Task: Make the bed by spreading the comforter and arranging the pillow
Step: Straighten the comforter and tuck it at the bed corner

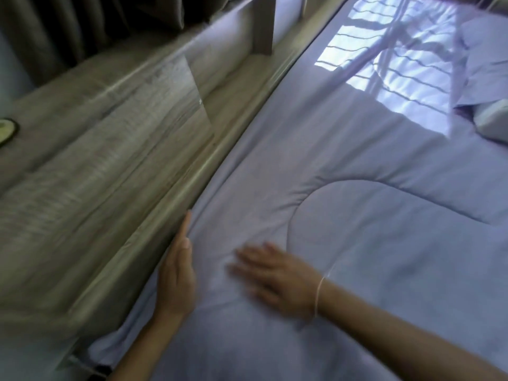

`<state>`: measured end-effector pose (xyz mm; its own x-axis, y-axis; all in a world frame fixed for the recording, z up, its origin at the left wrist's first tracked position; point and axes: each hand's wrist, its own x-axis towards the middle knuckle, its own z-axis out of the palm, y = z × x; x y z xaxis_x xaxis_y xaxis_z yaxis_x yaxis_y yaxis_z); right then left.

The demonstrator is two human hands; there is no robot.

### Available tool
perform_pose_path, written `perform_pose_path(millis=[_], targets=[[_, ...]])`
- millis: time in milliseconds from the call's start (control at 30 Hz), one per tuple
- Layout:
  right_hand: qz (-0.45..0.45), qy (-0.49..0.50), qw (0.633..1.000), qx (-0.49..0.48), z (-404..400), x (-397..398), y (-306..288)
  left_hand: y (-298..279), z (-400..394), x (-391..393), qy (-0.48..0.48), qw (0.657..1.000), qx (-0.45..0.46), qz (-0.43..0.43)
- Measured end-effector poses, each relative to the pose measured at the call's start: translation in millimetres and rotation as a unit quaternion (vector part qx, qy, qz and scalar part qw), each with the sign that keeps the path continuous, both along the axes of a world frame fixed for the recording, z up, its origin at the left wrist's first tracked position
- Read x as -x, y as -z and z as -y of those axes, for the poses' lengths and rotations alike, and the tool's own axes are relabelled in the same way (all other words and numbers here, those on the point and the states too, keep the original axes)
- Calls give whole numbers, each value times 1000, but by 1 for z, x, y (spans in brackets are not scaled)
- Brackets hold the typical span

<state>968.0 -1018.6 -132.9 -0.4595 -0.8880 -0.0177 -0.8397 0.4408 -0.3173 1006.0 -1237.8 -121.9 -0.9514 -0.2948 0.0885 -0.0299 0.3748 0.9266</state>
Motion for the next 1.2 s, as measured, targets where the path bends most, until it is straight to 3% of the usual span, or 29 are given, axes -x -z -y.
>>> perform_pose_path(millis=[33,100,167,233,333,500,667,733,867,900,1000,1067,1200], targets=[[-28,24,999,6,-8,27,0,-6,3,-1,23,999,27,-6],[-92,163,982,-18,-16,98,-5,-20,15,3,54,995,77,-16],[-72,305,947,-73,-12,153,-17,-32,25,12,68,992,99,-26],[-12,367,923,-116,12,170,-14,-39,33,20,91,990,103,-32],[-49,292,946,-135,72,124,17,-43,45,33,131,980,147,-39],[-45,145,987,-55,108,-7,24,-45,48,64,145,973,178,-29],[68,-23,995,-72,115,-132,32,-31,27,116,206,954,219,-5],[5,-62,995,-75,102,-156,38,-11,13,131,253,929,268,25],[-19,120,990,75,33,-135,14,45,14,123,293,843,443,85],[-41,190,977,82,10,-126,12,52,16,116,288,838,455,83],[-57,369,927,-35,-31,-116,9,58,15,103,274,853,434,99],[-66,336,936,-84,-23,-141,24,57,17,100,268,859,422,113],[-100,185,973,-90,-4,-215,60,58,22,86,269,873,385,129]])
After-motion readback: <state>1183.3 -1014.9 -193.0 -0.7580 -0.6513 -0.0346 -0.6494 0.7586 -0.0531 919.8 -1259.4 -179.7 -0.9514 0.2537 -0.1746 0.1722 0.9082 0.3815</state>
